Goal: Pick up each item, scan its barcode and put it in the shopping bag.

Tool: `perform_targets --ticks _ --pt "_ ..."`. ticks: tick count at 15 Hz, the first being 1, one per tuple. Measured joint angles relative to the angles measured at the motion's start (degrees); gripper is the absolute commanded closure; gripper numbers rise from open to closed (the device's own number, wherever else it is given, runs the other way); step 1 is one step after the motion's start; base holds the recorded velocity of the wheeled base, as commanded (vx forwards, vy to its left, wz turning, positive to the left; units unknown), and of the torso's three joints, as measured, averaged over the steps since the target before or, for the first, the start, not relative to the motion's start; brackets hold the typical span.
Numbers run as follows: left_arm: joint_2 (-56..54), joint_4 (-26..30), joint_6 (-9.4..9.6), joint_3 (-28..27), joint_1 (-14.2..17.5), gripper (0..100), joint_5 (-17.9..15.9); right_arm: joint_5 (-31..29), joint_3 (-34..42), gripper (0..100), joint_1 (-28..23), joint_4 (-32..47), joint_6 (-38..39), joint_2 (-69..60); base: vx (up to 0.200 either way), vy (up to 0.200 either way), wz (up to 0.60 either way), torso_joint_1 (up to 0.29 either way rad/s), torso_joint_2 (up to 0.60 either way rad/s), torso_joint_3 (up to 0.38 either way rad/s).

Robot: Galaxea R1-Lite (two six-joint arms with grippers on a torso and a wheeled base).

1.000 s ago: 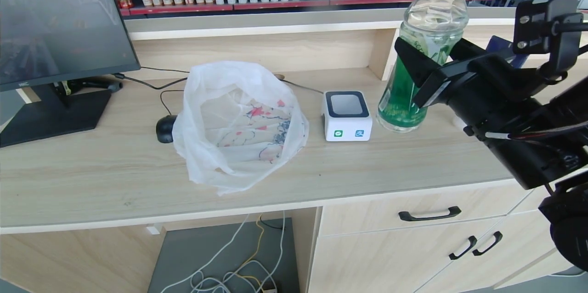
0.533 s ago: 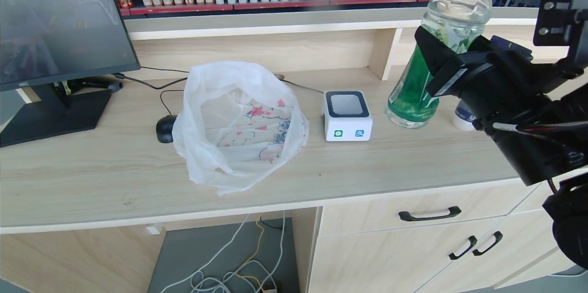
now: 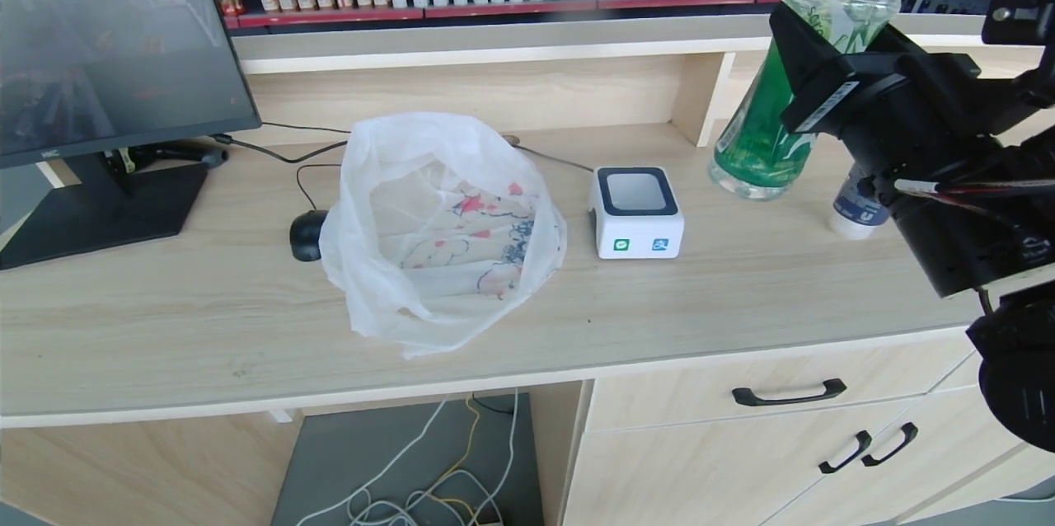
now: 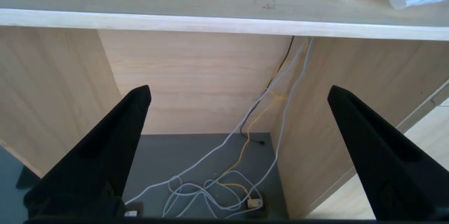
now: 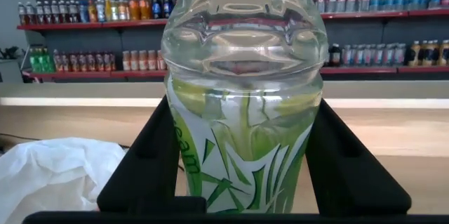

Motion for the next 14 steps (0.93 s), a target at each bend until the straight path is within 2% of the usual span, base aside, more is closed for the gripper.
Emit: perform_targets --ticks 4,13,14 --pt "0.00 0.07 -0.05 0.00 -0.04 0 0.02 0.02 -2.76 100 -1.05 -0.29 0.00 1.33 0.000 0.200 0.00 0.002 0.00 0.004" --pt "0.00 0.10 -0.24 0.00 -0.02 0 0.02 0.52 -3.23 100 -0.76 -0.18 0.02 5.06 0.000 0.200 0.00 0.004 0.00 0.003" --pt "0.00 0.02 -0.06 0.00 -0.02 0 0.02 0.77 -3.56 100 -0.37 -0.29 0.07 5.50 0.000 0.000 0.00 0.000 0.00 0.000"
